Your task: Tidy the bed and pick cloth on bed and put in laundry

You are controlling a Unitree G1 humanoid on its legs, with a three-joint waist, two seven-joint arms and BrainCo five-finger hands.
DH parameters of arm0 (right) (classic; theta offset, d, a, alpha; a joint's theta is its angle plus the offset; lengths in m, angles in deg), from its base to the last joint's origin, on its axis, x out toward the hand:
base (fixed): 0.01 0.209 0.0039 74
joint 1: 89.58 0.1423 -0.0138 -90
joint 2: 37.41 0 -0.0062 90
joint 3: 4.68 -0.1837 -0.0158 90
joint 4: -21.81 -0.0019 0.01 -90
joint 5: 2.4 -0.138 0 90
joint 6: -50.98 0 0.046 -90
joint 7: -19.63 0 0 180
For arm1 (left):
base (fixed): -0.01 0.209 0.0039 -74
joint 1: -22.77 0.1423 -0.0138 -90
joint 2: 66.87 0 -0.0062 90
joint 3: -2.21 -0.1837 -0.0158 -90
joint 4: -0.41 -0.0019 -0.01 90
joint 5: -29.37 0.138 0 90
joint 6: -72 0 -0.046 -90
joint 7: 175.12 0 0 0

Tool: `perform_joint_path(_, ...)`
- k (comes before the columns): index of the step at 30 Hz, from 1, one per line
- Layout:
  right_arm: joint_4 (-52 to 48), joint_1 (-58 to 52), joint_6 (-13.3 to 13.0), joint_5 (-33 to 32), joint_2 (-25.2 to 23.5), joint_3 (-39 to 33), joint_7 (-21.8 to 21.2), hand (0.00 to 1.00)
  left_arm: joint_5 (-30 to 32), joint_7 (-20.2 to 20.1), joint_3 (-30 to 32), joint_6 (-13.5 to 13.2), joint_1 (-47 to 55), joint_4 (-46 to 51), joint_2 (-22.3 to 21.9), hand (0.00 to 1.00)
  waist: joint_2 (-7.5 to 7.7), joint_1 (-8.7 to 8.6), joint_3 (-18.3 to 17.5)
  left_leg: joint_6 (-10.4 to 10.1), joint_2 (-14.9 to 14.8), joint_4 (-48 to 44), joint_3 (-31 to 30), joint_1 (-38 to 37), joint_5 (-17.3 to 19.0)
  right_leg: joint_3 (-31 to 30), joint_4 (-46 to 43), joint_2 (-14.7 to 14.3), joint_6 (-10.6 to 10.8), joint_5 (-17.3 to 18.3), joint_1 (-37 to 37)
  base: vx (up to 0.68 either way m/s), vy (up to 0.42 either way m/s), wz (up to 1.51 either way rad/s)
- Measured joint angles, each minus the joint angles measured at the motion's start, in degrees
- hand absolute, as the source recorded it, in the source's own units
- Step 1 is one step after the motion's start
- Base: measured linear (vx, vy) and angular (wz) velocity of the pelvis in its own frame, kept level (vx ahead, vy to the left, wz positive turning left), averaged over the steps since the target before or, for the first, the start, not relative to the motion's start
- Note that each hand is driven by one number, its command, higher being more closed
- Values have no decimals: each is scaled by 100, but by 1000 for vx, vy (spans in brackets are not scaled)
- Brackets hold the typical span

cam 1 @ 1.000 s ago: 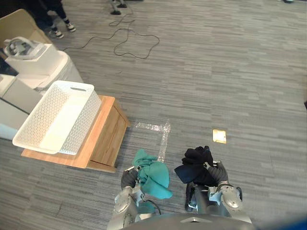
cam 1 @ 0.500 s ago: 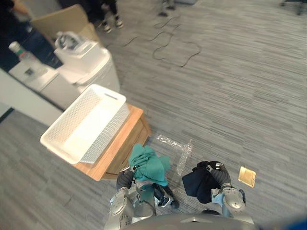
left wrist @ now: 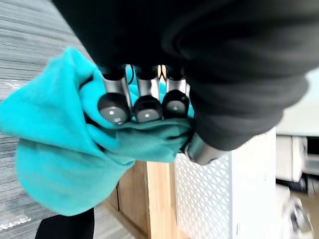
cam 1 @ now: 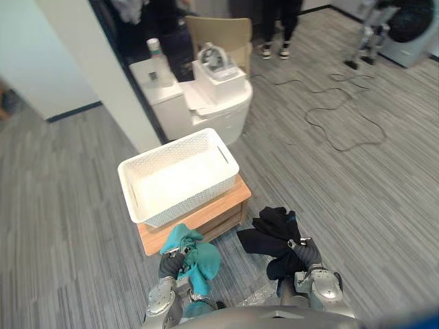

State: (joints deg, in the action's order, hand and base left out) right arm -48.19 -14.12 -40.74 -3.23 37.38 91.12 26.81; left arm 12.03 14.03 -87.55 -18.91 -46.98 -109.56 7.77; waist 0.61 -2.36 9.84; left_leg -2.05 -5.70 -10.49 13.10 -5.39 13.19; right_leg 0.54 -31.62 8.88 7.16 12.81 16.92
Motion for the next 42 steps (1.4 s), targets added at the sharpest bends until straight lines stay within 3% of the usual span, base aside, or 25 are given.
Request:
perform_joint_path(1, -67, -108, -27, -6, -53, 18, 29, 100, 6, -5, 25, -8, -47, -172, 56, 100, 127, -13, 9, -278, 37, 33, -217, -23, 89, -362, 780, -52, -95, -329, -201, 217, -554, 111)
perform_joint_path(2, 2, -49, 6, -8, 90, -95, 69, 100, 0, 3, -25, 68, -191, -401, -157, 100, -140, 123, 8, -348, -190, 187, -274, -31, -46, -244, 974, -272, -186, -363, -356, 166, -412, 76)
perform_joint_path(5, -129, -114, 7, -21, 120, -127, 148, 100, -1, -15, -55, 50, -119, -357, -338, 100, -396, 176, 28, -348, -519, 54, -223, -21, -315, 361, 1305, -424, -416, -296, -836, 158, -252, 71)
perform_joint_path(7, -377, -355, 11, -19, 52, -118, 150, 100, -10, -12, -21, 48, -132, -289, -365, 100, -318, 196, 76, -380, -743, -891, 37, 258, -341, 689, 1570, -357, -494, -249, -1322, 139, -206, 88)
perform_joint_path(8, -640, -451, 9, -18, 1, -114, 153, 100, -17, -7, 2, 48, -162, -266, -357, 100, -235, 229, 116, -343, -960, -1652, 615, 488, -316, 886, 1715, -239, -512, -238, -1595, 128, -141, 70)
perform_joint_path(11, -998, -574, 0, -18, 31, -121, 196, 100, -34, -9, 7, 50, -159, -230, -366, 100, -139, 279, 87, -32, -1245, -1786, 1920, 643, -163, 988, 1985, -28, -499, -198, -1846, 80, 40, 27)
perform_joint_path(12, -988, -550, 4, -17, 44, -198, 197, 100, -26, -19, 5, 47, -148, -126, -378, 100, -223, 273, 48, 37, -1153, -906, 2078, 729, -477, 977, 2052, 8, -359, -203, -1848, 235, 315, 9)
perform_joint_path(13, -888, -548, 15, -17, 27, -280, 191, 100, -13, -23, 47, 51, -99, -133, -392, 100, -245, 287, 6, -186, -991, -453, 2044, 726, -841, 946, 2049, 128, -205, -188, -1837, 249, 332, 10)
perform_joint_path(16, -847, -613, 28, -8, -3, -290, 153, 100, -7, -2, 158, 43, -71, 18, -408, 100, 103, 198, 46, -1, -608, -883, 2102, 841, -824, 968, 2265, 604, 118, -381, -1998, 257, 266, 19)
perform_joint_path(17, -908, -583, 29, -9, -62, -289, 145, 100, -5, -4, 215, 43, -92, 82, -396, 100, 306, 191, 182, -33, -711, -1711, 2136, 1104, -695, 992, 2496, 857, 200, -522, -2285, 168, 221, -6)
perform_joint_path(18, -998, -610, 23, -8, -94, -285, 145, 100, -5, -6, 198, 44, -82, 102, -374, 100, 306, 208, 188, -83, -855, -1855, 2265, 1113, -510, 1011, 2559, 901, 234, -549, -2370, 124, 219, -22)
perform_joint_path(20, -1286, -840, 2, -8, 65, -356, 157, 100, -3, -15, 158, 43, 0, 210, -399, 100, -75, 233, 73, -28, -1727, -1516, 2414, 1048, -553, 1039, 2598, 787, 398, -447, -2486, 95, 251, -35)
perform_joint_path(21, -1203, -803, 18, -8, 109, -352, 168, 100, -2, -14, 215, 44, 35, 267, -414, 100, -105, 217, 55, -371, -1714, -1676, 2408, 1026, -419, 987, 2542, 993, 569, -383, -2590, 154, 399, -20)
perform_joint_path(23, -1237, -886, 11, -8, -58, -290, 158, 100, -2, -5, 308, -27, 101, 528, -413, 100, 73, 186, -97, -231, -1370, -1885, 2443, 1143, -2, 989, 2568, 1355, 543, -373, -2591, 221, 437, 11)
perform_joint_path(25, -1225, -910, 21, -6, -303, -195, 95, 100, -2, -8, 317, -137, 74, 607, -410, 100, 196, 187, -116, -151, -1355, -2196, 2391, 1425, 314, 1006, 2669, 1427, 687, -800, -2537, 197, 291, 22)
perform_joint_path(29, -1244, -760, 17, 0, -419, -189, 83, 100, 15, -52, 245, -89, 85, 498, -348, 100, 350, 177, -201, -102, -1077, -1910, 2429, 1375, 369, 1033, 2556, 1550, 656, -1649, -2287, 196, 261, 2)
perform_joint_path(30, -1238, -604, 17, 6, -413, -190, 93, 100, 88, -57, 243, -85, 66, 444, -318, 100, 415, 182, -182, -66, -992, -1726, 2587, 1225, 363, 1003, 2200, 1621, 396, -1809, -2032, 186, 281, -29)
perform_joint_path(31, -1234, -414, 17, 26, -390, -160, 95, 100, 105, -54, 235, -82, 43, 346, -262, 100, 384, 188, -157, 3, -953, -1488, 2726, 1060, 322, 1005, 1618, 1649, -46, -1843, -1602, 213, 311, -36)
perform_joint_path(32, -1232, -323, 15, 68, -386, -122, 96, 100, 105, -52, 227, -81, 44, 326, -192, 100, 347, 167, -131, 31, -944, -1365, 2776, 984, 295, 981, 1224, 1620, -237, -1646, -1391, 175, 197, -32)
perform_joint_path(33, -1257, -202, 11, 157, -385, -105, 90, 100, 103, -48, 232, -78, 38, 284, -71, 100, 373, 99, -102, 9, -923, -1105, 2806, 779, 225, 927, 488, 1413, -270, -1141, -1109, 220, 165, -11)
perform_joint_path(34, -1319, -160, 12, 223, -388, -137, 90, 100, 106, -48, 230, -72, 47, 276, 9, 100, 361, 48, -98, -29, -926, -833, 2795, 547, 133, 727, 133, 955, -59, -671, -992, 187, 78, 0)
perform_joint_path(36, -1633, -220, 7, 222, -392, -273, 99, 100, 106, -49, 209, -71, 41, 264, 42, 100, 338, -74, -93, -89, -886, -422, 2753, 273, -64, 509, 256, 234, -163, -243, -880, 185, -8, 20)
perform_joint_path(38, -2086, -320, -3, 221, -384, -518, 210, 100, 109, -60, 168, -69, -19, 172, 47, 100, 400, -121, -114, -119, -681, -270, 2720, 126, -124, 763, 1114, -46, -359, -231, -840, 193, -58, 8)
perform_joint_path(40, -2447, -306, -6, 219, -138, -804, 345, 100, 112, -59, 152, -23, -144, -164, -60, 100, 158, -110, -139, -160, -733, -424, 2694, 62, -202, 811, 1902, -153, -422, -421, -1302, 232, -46, -33)
perform_joint_path(42, -2905, -307, -11, 222, -56, -1035, 448, 100, 113, -130, 170, 31, -95, -207, -106, 100, 194, -115, -55, -291, -717, -696, 2565, 186, -104, 716, 2557, -74, -445, -619, -1804, 222, -32, -17)
